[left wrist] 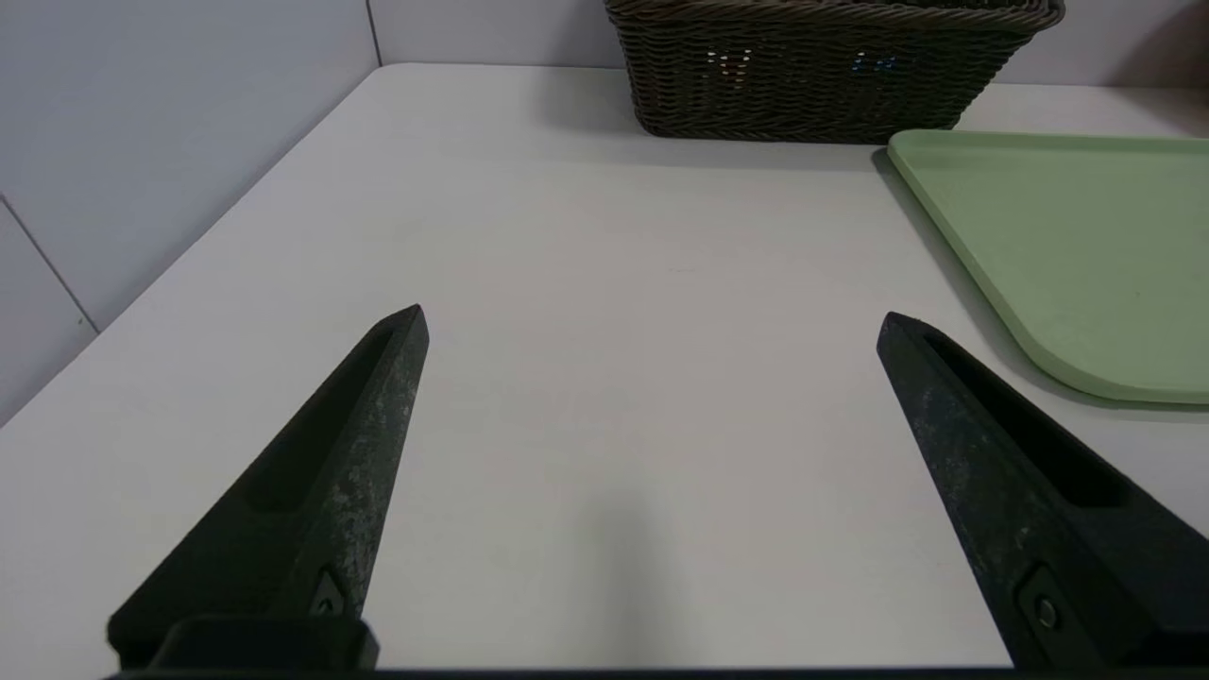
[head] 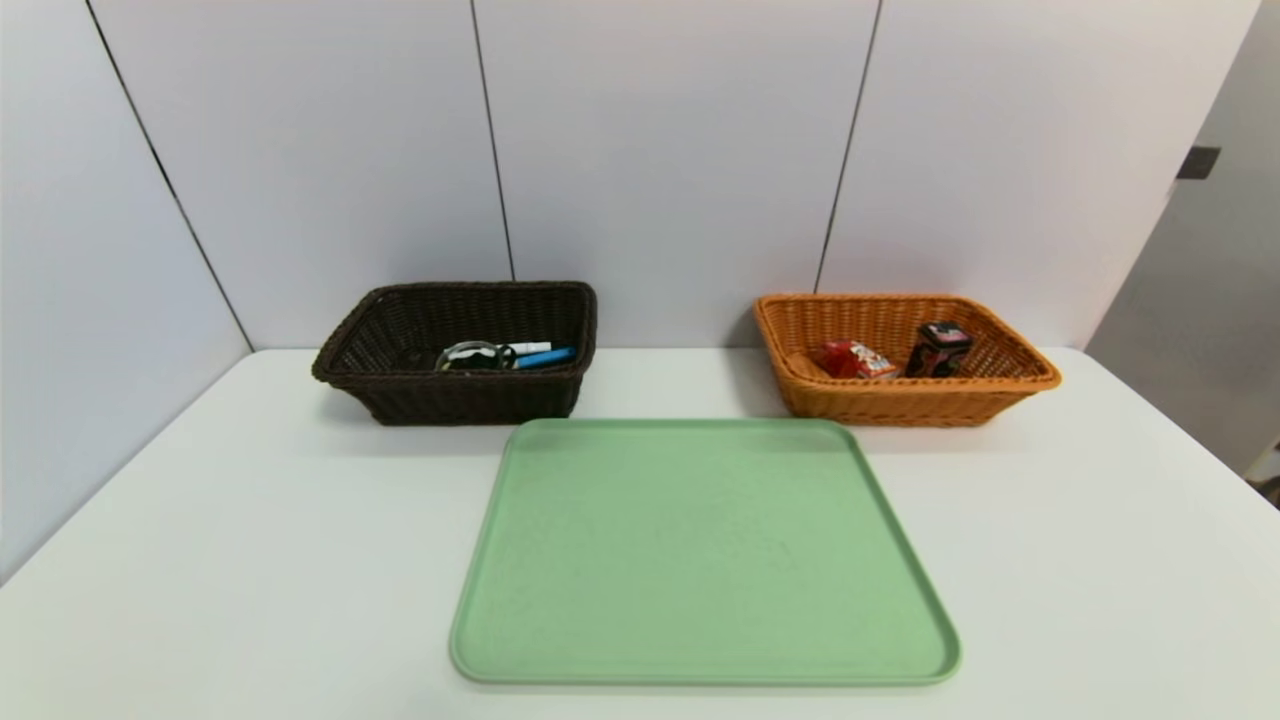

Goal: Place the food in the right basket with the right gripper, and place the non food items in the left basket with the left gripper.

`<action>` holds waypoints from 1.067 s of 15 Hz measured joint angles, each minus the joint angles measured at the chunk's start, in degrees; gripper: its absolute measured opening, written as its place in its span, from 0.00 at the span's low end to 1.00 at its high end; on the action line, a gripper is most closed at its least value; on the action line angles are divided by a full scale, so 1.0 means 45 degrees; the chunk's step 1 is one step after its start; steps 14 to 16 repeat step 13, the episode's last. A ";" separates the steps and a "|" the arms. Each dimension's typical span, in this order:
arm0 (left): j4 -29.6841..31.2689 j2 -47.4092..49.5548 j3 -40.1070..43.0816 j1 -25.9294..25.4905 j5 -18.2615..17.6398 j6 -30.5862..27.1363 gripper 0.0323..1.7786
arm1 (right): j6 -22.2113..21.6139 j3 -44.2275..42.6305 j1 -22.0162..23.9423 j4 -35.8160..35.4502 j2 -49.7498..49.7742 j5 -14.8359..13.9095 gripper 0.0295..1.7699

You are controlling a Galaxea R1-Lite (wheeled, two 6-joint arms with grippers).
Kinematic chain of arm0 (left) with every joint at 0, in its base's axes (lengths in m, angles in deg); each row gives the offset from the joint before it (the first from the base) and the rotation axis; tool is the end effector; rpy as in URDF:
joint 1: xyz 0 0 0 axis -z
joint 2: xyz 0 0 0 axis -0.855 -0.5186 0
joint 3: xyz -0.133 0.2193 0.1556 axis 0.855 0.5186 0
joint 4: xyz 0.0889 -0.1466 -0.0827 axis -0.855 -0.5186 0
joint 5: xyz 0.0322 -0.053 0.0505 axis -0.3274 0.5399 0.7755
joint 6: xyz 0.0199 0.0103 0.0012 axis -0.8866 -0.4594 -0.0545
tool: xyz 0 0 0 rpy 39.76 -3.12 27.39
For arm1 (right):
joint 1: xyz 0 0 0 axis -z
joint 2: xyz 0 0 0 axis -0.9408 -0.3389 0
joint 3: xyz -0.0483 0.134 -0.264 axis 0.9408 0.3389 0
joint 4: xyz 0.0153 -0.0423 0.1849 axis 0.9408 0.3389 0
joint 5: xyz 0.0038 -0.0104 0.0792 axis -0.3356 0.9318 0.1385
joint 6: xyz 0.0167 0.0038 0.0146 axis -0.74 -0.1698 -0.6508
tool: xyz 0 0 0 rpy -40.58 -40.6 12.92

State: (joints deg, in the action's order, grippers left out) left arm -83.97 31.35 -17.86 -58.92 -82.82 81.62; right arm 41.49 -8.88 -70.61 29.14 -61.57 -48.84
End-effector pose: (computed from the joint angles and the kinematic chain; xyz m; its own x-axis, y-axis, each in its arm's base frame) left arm -0.0233 0.0009 0.0830 0.9962 0.0415 0.0765 -0.0376 0.9979 -0.0520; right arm -0.0232 0.0000 0.0762 1.0000 0.0087 0.0036 -0.0085 0.9989 -0.0451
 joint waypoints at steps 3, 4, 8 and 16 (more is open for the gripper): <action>0.0024 0.0000 0.0000 0.0000 0.0011 0.0339 0.95 | -0.0054 -0.0008 0.0000 0.0030 0.0000 0.0014 0.97; 0.0024 0.0000 0.0000 0.0000 0.0011 0.0339 0.95 | -0.0165 0.0005 0.0000 -0.0016 0.0000 0.0030 0.97; 0.0030 -0.0005 0.0000 0.0000 0.0005 0.0339 0.95 | -0.0257 0.0024 0.0000 0.0062 0.0000 -0.0011 0.97; 0.0033 -0.0005 0.0000 0.0000 0.0016 0.0339 0.95 | -0.0442 0.0024 0.0000 -0.0027 0.0000 0.0019 0.97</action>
